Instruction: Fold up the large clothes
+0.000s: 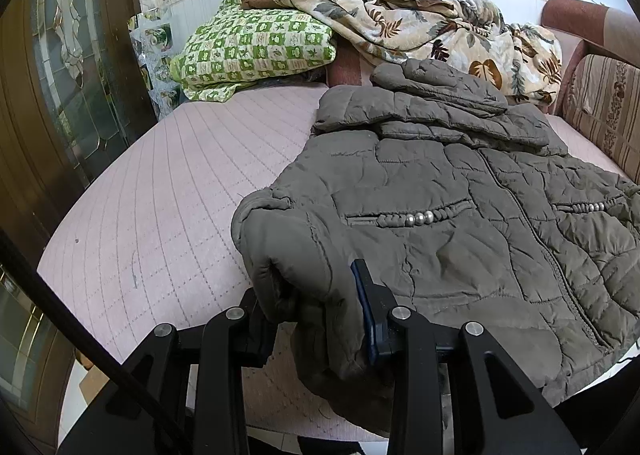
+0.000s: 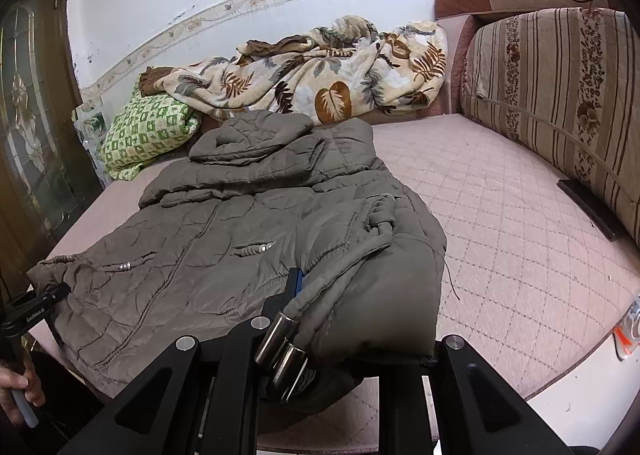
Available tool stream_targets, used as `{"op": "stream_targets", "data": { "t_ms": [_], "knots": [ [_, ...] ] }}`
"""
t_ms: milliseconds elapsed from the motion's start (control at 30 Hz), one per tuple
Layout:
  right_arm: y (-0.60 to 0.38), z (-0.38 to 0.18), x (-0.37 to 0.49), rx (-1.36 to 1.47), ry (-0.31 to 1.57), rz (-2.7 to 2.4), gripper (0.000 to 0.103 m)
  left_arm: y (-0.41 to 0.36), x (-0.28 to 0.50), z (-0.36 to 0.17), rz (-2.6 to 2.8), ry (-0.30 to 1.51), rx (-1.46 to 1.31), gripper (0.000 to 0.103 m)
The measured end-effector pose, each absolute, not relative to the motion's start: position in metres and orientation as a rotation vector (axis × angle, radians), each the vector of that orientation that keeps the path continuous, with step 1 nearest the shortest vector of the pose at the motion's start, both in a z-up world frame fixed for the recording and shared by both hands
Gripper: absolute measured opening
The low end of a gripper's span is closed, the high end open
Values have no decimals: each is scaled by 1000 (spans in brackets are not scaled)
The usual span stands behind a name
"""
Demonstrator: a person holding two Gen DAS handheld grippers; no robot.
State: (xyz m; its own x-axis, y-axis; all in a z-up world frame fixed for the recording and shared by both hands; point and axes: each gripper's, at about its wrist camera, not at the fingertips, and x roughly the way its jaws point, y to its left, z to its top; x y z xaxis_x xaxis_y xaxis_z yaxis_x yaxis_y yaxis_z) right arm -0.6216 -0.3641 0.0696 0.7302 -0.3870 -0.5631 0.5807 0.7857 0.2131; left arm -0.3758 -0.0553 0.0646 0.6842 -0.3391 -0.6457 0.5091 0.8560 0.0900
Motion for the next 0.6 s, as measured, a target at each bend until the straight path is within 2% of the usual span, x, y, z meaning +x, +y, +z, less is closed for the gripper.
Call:
{"op": "stream_targets", "data": {
  "t_ms": [600],
  "knots": [
    [-368, 88, -613, 373, 495, -536, 18, -56, -370, 76, -479, 641, 261, 33]
  ]
}}
